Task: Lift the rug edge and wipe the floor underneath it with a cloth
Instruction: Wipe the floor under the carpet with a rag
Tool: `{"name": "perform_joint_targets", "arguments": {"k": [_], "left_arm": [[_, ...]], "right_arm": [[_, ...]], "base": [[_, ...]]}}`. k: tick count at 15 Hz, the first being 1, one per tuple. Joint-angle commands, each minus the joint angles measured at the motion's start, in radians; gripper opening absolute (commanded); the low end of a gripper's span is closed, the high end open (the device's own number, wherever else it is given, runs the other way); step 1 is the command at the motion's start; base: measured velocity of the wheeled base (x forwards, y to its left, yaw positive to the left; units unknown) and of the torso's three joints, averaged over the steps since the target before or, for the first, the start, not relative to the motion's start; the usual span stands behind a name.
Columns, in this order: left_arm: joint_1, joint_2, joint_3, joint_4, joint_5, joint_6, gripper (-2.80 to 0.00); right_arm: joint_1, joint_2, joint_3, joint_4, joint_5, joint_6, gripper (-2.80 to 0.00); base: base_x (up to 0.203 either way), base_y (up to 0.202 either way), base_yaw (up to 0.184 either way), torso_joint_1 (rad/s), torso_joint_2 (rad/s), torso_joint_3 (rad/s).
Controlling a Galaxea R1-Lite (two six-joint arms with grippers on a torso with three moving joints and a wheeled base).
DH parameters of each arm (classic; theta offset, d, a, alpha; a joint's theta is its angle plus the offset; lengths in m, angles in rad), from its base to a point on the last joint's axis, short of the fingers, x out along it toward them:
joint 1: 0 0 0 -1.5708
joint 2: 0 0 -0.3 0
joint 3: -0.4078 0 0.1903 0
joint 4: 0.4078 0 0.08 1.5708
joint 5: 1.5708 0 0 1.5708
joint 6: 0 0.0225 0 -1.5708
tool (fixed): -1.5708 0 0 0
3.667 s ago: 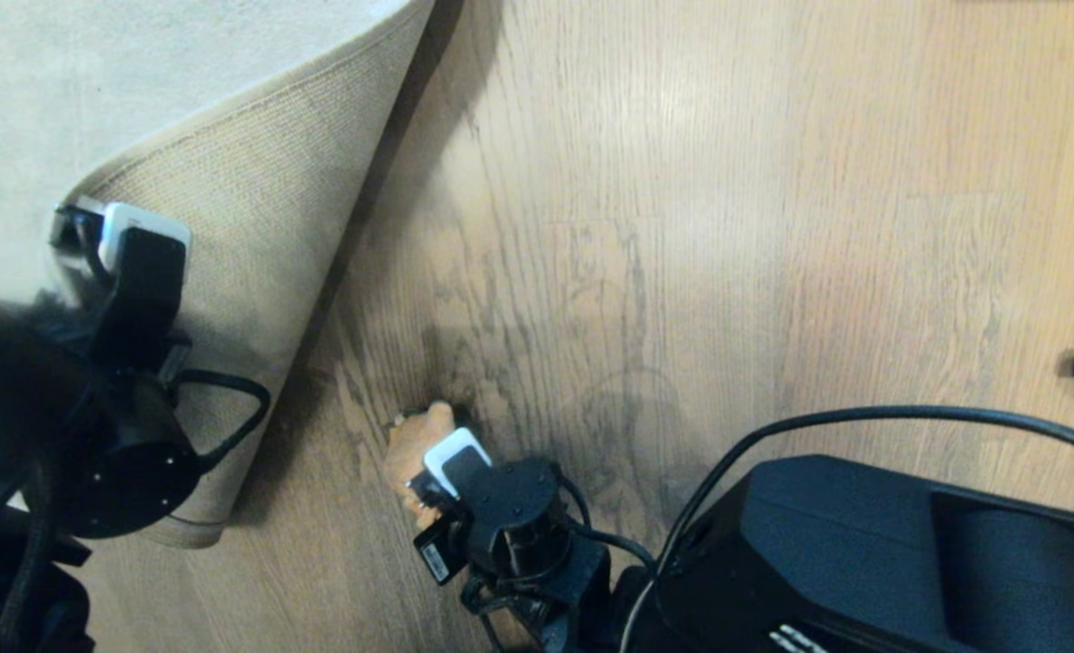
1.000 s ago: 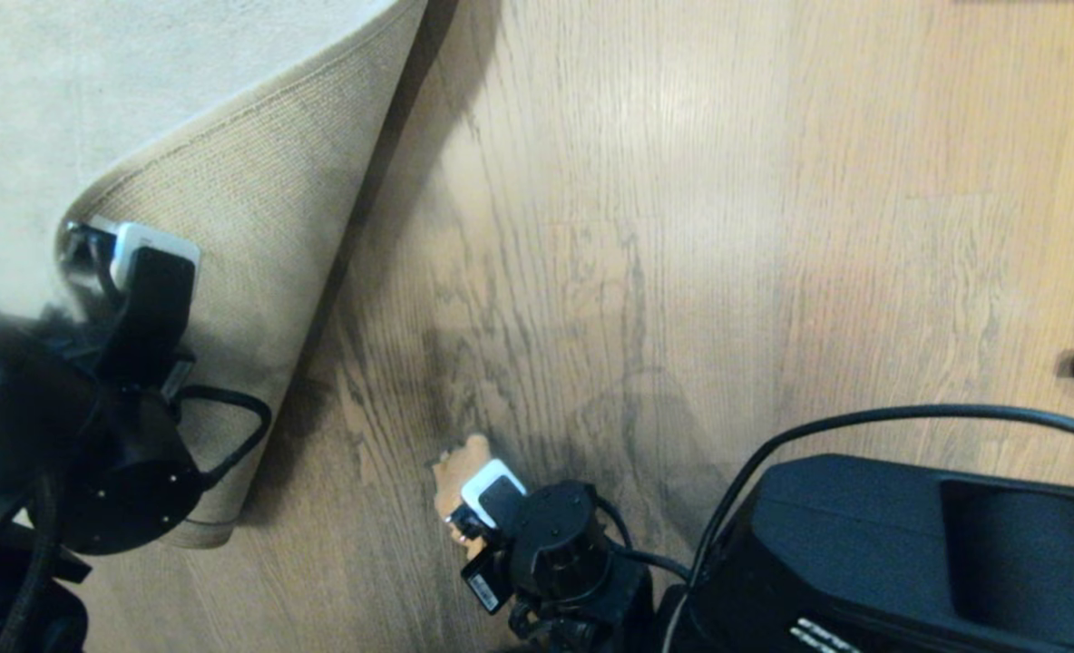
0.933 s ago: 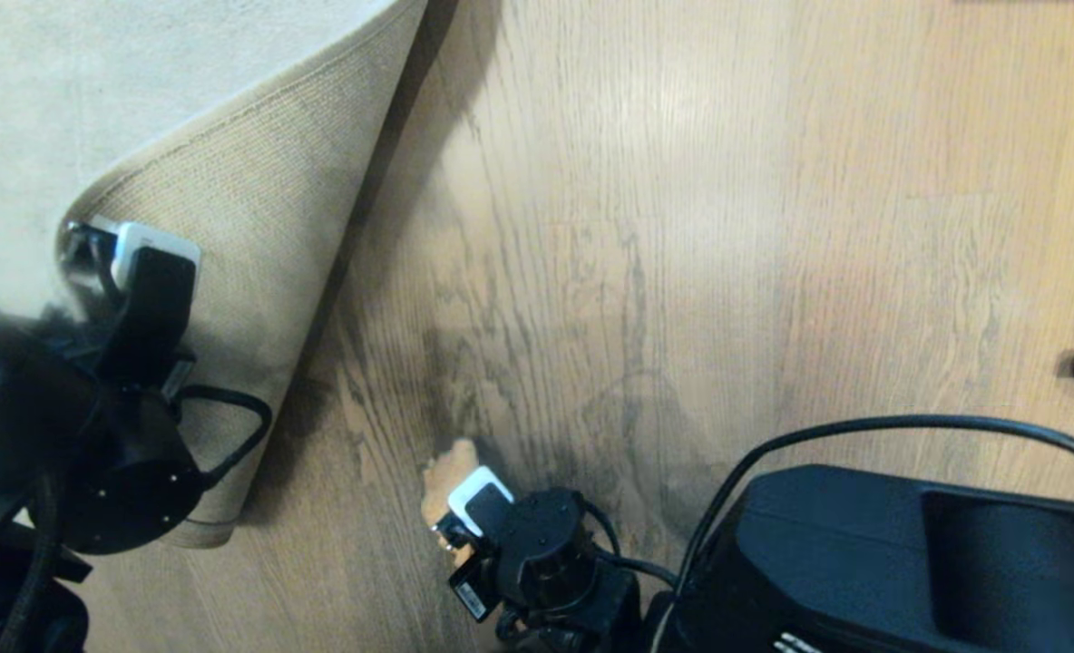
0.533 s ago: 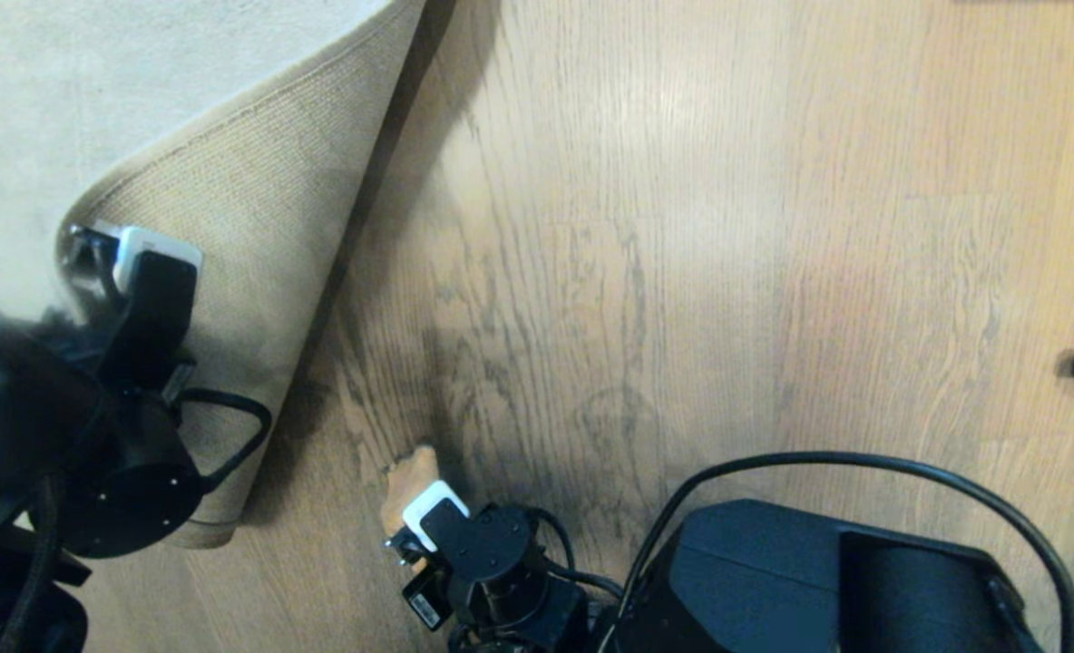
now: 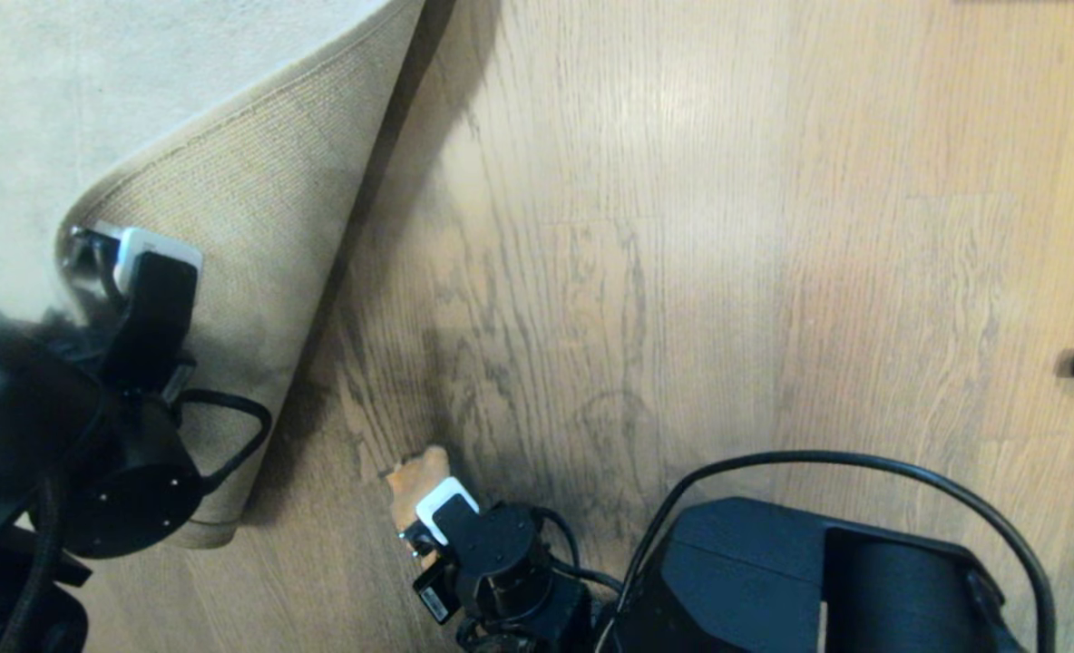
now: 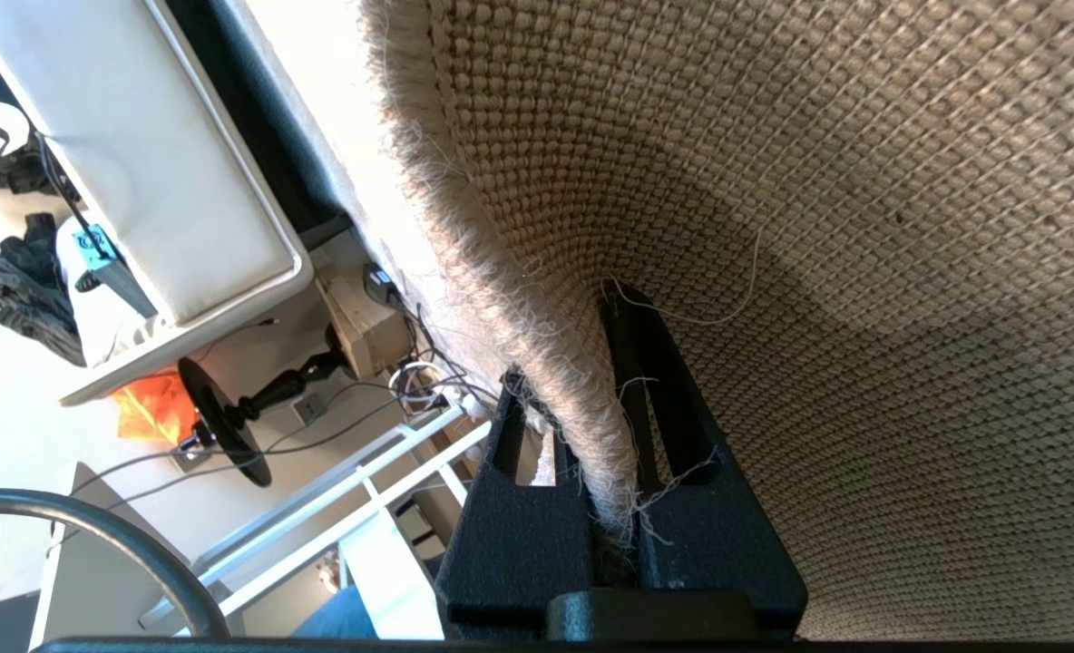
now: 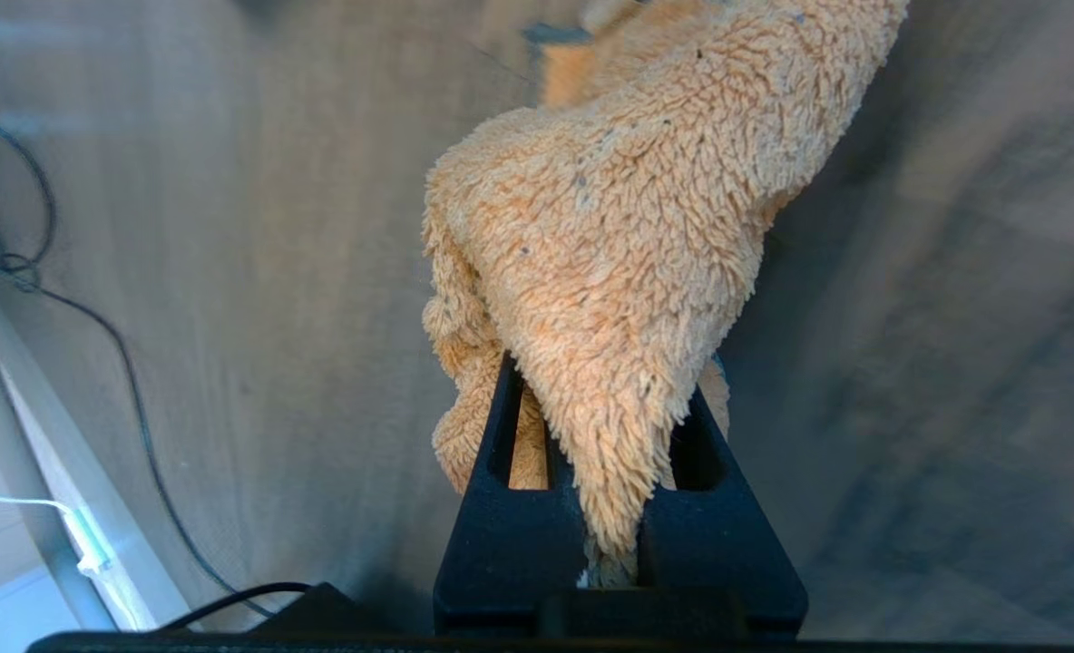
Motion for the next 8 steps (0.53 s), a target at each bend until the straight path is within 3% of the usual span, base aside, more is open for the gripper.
{"name": "perform_joint_targets", "arguments": {"k": [1, 8], "left_arm": [[0.0, -0.002, 0.017, -0.047, 0.007, 0.004, -2.8], [0.0, -0.003, 0.026, -0.047, 0.006, 0.003, -2.8]], "right_arm": [[-0.029, -0.028, 0.034, -0.012, -0.002, -0.002, -2.8], [-0.151, -0.118, 0.127, -0.021, -0.003, -0.01, -2.8]], "base": [[0.0, 0.0, 0.0, 0.0, 0.0, 0.0], [0.0, 0.0, 0.0, 0.0, 0.0, 0.0]]}}
